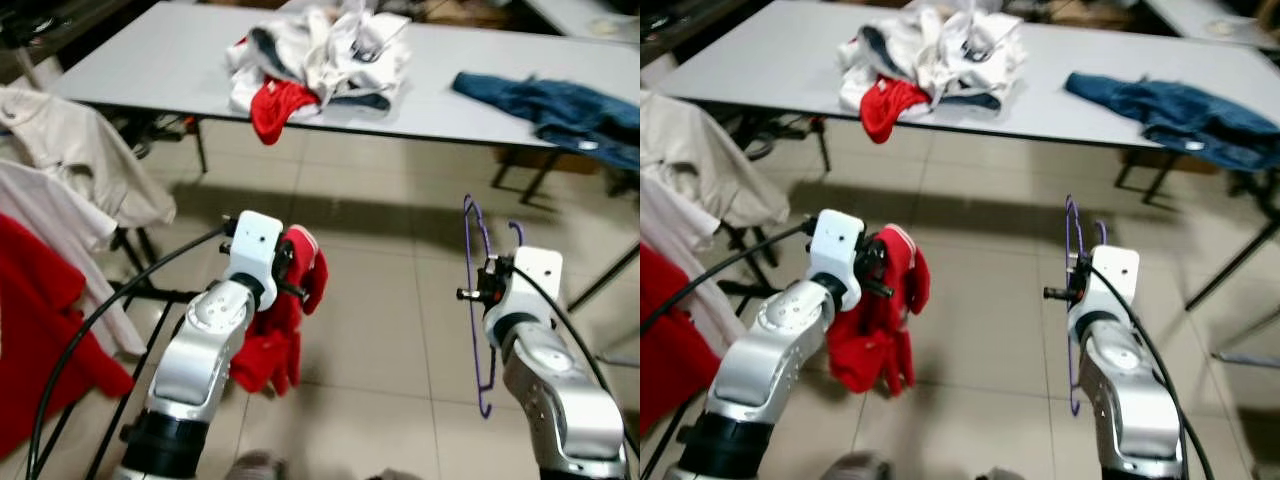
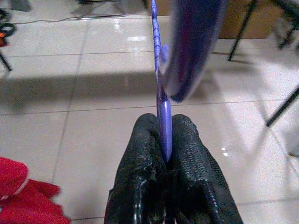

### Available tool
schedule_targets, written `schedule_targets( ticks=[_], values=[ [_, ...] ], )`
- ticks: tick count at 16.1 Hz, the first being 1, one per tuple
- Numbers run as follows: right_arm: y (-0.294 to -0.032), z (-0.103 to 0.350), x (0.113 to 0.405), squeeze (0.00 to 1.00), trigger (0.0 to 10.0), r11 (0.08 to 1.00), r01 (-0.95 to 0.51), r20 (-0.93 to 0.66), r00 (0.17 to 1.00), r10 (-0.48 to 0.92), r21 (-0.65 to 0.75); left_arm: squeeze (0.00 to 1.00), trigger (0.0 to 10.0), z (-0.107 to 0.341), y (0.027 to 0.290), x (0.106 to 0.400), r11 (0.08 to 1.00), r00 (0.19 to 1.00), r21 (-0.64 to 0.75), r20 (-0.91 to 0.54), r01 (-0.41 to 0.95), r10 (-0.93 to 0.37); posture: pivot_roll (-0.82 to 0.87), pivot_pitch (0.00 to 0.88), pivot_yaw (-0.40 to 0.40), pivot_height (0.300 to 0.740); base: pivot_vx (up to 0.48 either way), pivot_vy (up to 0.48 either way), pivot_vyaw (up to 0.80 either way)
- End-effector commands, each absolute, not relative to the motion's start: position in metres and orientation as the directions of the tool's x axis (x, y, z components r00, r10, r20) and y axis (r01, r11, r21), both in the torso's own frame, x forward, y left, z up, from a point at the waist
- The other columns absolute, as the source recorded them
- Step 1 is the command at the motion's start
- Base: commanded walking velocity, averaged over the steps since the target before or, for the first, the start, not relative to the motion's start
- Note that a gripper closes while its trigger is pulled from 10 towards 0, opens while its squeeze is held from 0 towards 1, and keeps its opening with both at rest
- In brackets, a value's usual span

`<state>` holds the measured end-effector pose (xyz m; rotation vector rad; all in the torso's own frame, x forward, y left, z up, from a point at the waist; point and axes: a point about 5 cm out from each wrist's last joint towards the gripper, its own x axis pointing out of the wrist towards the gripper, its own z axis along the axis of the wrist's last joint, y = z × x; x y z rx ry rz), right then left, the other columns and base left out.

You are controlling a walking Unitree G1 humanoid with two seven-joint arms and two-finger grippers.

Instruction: Hang hanger

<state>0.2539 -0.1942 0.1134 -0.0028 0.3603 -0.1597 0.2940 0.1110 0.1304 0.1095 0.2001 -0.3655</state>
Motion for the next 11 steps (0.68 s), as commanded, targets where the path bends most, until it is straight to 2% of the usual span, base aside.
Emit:
schedule_targets(
  ticks=[1, 11],
  values=[
    [-0.1902, 0.1163, 0.2561, 0.00, 10.0, 0.989, 0.143, -0.339, 0.930, -0.142, -0.023, 0.00, 10.0, 0.1392, 0.1164, 0.2956, 0.932, 0.927, 0.096, -0.179, 0.349, -0.329, 0.09, 0.064, -0.036, 0.740, 0.000, 0.000, 0.00],
    [-0.1925, 0.1171, 0.2592, 0.00, 10.0, 0.988, 0.149, -0.333, 0.931, -0.149, -0.025, 0.00, 10.0, 0.1450, 0.1171, 0.2996, 0.938, 0.938, 0.101, -0.139, 0.332, -0.317, 0.09, 0.051, -0.040, 0.740, 0.000, 0.000, 0.00]
  ],
)
